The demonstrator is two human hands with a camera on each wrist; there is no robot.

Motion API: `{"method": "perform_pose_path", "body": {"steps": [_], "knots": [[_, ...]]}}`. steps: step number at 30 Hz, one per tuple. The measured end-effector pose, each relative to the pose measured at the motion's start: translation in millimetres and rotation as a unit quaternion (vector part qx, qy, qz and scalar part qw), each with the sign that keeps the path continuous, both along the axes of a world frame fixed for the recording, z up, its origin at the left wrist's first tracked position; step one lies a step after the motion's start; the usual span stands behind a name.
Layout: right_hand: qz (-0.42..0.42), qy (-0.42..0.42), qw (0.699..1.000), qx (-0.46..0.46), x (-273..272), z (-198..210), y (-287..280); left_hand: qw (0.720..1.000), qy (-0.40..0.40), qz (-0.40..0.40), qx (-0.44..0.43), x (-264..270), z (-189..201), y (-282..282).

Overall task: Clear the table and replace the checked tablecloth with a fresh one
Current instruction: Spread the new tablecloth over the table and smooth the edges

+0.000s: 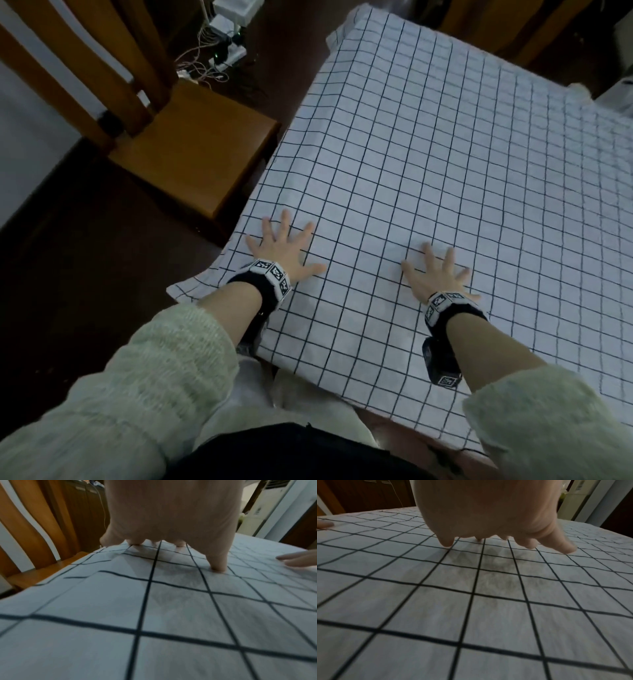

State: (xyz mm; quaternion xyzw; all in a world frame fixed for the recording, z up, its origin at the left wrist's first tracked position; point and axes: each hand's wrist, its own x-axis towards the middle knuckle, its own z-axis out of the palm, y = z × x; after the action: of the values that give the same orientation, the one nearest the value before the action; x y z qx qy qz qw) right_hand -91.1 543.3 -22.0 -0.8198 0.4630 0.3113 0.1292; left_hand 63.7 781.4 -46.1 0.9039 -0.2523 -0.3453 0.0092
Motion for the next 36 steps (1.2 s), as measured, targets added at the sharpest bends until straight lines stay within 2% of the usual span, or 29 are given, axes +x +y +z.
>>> {"method": "perform_pose_path", "body": {"steps": [9,17,27,31,36], "knots": [[-0.003,-0.029,0.999,0.045,9.0,-18.4,-11.2,0.999,0.037,-0.006,-0.003,23.0,-3.4,-0.9],[0.008,-0.024,0.999,0.031,27.8,-23.8,-2.5,0.999,0.018,-0.03,0.019,47.9,-1.2,10.4],[0.019,-0.036,0.999,0.008,55.4,-36.5,16.5,0.999,0.018,-0.02,0.031,77.0,1.6,31.8],[0.017,-0.031,0.999,0.004,56.0,-36.7,18.6,0.999,0.021,-0.011,0.032,78.6,-2.7,35.8],[0.019,-0.024,1.0,0.002,56.4,-36.9,19.5,1.0,-0.018,-0.006,0.008,68.9,-2.4,34.1]]}}
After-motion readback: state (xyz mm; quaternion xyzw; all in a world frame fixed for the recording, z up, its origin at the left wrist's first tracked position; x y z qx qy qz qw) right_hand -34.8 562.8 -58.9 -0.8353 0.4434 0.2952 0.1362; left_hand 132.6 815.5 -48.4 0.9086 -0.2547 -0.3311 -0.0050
